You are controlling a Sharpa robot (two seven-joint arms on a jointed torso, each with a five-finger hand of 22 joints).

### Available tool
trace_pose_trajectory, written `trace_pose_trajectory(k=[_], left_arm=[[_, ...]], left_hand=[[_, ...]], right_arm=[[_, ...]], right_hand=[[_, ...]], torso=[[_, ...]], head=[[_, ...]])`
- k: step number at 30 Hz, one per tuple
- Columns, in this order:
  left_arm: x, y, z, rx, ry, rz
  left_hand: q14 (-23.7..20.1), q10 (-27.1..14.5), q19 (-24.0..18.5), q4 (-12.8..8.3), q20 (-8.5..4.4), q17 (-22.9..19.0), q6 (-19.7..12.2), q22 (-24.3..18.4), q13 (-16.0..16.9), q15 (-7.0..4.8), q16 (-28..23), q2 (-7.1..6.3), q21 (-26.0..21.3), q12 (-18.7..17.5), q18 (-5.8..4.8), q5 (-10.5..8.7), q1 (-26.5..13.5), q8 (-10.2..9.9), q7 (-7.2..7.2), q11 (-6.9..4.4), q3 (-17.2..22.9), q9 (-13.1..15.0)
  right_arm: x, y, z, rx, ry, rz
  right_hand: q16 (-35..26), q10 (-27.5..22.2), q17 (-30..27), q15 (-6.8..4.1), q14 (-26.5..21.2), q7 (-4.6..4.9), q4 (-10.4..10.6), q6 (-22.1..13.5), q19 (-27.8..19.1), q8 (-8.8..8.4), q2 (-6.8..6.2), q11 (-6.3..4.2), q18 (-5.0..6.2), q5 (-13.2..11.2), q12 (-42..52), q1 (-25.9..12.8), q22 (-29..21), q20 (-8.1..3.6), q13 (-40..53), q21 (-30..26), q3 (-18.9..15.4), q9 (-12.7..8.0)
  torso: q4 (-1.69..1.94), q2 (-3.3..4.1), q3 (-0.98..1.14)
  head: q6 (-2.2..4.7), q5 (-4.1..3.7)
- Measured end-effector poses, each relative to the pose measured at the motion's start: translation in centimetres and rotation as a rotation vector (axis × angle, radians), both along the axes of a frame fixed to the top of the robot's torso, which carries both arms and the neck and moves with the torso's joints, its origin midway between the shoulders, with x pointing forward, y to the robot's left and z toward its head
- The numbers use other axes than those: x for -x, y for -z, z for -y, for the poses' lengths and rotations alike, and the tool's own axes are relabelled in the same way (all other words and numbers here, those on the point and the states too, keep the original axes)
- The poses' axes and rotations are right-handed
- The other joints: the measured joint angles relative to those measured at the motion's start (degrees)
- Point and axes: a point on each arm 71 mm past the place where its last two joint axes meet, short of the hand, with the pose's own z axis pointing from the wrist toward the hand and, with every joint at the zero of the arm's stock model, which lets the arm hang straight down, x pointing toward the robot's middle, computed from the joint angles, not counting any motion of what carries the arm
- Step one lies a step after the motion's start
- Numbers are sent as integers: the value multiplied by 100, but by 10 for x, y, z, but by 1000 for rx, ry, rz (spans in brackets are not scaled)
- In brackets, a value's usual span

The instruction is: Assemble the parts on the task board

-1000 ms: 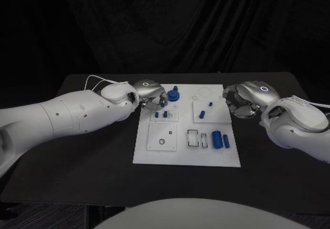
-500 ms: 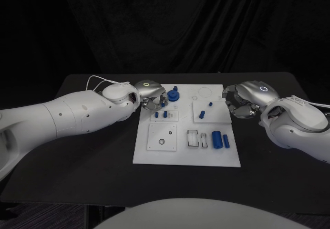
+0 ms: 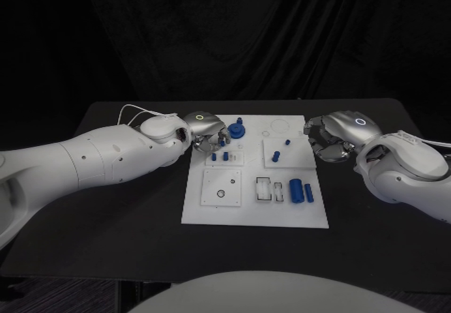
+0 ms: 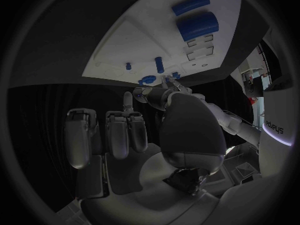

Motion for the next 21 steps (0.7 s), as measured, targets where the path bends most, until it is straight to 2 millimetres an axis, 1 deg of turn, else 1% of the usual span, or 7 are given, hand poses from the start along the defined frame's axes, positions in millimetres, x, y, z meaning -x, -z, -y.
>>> trace_pose_trajectory(k=[4, 8, 13, 16, 18, 19, 21], left_arm=[[0, 1, 0, -3, -3, -4], [0, 1, -2, -4, -7, -4], [-1, 1, -8, -3, -19, 4], [-2, 0, -18, 2, -36, 21], [-3, -2, -29, 11, -55, 44], [-3, -3, -35, 16, -64, 58], [-3, -6, -50, 32, -83, 97]], left_hand=[[-63, -199, -68, 20, 28, -90, -439, 0, -59, 1, -25, -51, -80, -170, -1, -268, -51, 0, -138, 42, 12, -157], [-106, -387, -90, 170, 50, -148, -865, 0, -60, 3, -51, -70, -142, -274, -1, -585, -70, 0, -316, 51, -138, -337], [-143, -504, -138, 257, 39, -205, -1139, 0, -59, 40, -93, -103, -194, -319, 1, -589, -37, 0, -462, 72, -225, -484], [-331, -802, -289, 328, 60, -394, -1267, 0, -45, 48, -217, -80, -405, -378, 1, -589, 29, 0, -537, 102, -312, -594], [-581, -1026, -471, 366, 80, -687, -1276, 0, -9, 80, -400, -56, -651, -378, 96, -589, 79, 0, -546, 138, -384, -658], [-833, -1170, -660, 407, 96, -944, -1274, 1, 33, 94, -560, -42, -893, -318, 105, -589, 93, 0, -545, 161, -425, -696], [-1307, -1335, -1009, 453, 123, -1401, -1220, 3, 93, 116, -861, -9, -1341, -200, 228, -566, 126, 0, -490, 175, -471, -736]], right_arm=[[0, 0, 0, -1, 0, -1], [0, 0, 1, -1, 2, -2], [1, 0, 2, -1, 4, -2], [1, 0, 3, -1, 4, -3], [2, 0, 4, -1, 6, -4], [2, 0, 4, -1, 7, -4], [3, -1, 7, 0, 11, -4]], right_hand=[[0, 0, 0, 0, 0, 0, -32, 0, 0, 0, 0, 0, 0, 0, 0, 0, 0, 0, 0, 0, 1, -11], [0, 0, 0, 0, 0, 0, -32, 0, 0, 0, 0, 0, 0, 0, 0, 0, 0, 0, 0, 0, 1, -10], [-3, 0, 0, 0, 0, 0, -32, 0, 0, 0, 0, 0, 0, 0, 0, 0, 0, 0, 0, -23, 1, -41], [-62, 0, 0, 0, 0, 0, -49, 0, 0, 0, 0, 0, 0, 0, -83, 0, 0, 0, 0, -108, -17, -87], [-136, 0, 0, 0, 0, 0, -58, 0, 0, -9, 34, 0, 0, -27, -204, 35, 0, 0, 0, -205, -192, -159], [-188, 0, 0, 0, 0, 0, -58, 0, 0, -29, 72, 0, 0, -27, -291, 72, -1, 0, 0, -281, -314, -208], [-247, -45, 0, 0, 0, -31, -38, 30, 0, -30, 113, -19, 0, -27, -451, 113, -1, 0, 0, -388, -504, -279]], torso=[[0, 0, -1], [4, 0, -2], [11, -1, -3], [13, -1, -5], [13, -2, -6], [13, -2, -7], [13, -3, -8]], head=[[0, 3], [0, 4], [0, -4], [0, -4], [0, 8], [0, 16], [0, 28]])
